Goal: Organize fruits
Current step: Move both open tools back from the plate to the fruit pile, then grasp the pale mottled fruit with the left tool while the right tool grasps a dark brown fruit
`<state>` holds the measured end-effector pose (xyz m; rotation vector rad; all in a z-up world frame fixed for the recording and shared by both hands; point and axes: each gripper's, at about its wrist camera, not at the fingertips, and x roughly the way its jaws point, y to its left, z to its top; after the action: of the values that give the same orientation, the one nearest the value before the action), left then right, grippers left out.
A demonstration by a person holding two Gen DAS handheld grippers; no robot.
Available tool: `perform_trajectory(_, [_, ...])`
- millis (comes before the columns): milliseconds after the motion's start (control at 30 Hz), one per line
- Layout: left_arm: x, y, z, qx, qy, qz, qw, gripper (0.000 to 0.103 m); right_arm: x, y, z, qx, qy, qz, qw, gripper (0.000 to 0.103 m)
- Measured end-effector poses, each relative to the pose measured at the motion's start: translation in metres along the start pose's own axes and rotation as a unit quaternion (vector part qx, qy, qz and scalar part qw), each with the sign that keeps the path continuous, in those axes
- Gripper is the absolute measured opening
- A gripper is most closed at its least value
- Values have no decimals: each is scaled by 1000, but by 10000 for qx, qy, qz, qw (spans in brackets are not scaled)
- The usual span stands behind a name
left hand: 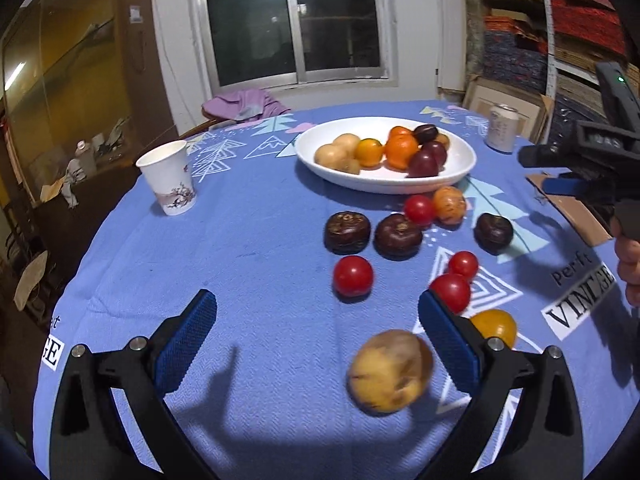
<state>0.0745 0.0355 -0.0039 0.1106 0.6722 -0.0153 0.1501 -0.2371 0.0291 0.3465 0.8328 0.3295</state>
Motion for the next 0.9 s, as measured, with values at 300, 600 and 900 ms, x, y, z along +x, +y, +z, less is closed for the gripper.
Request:
perform_trajectory(300, [-9,-4,-10,119,76,-283,9995,99,3,3,-1,-51,56,-41,10000,85])
perform_trajectory(600, [-5,-13,-11,293,144,-451,9984,99,6,11,-4,-216,129,-44,9997,85])
perform_trajectory(900, [7,-13,-11,240,428,-651,9967,99,5,26,-18,-662,221,-180,9974,85])
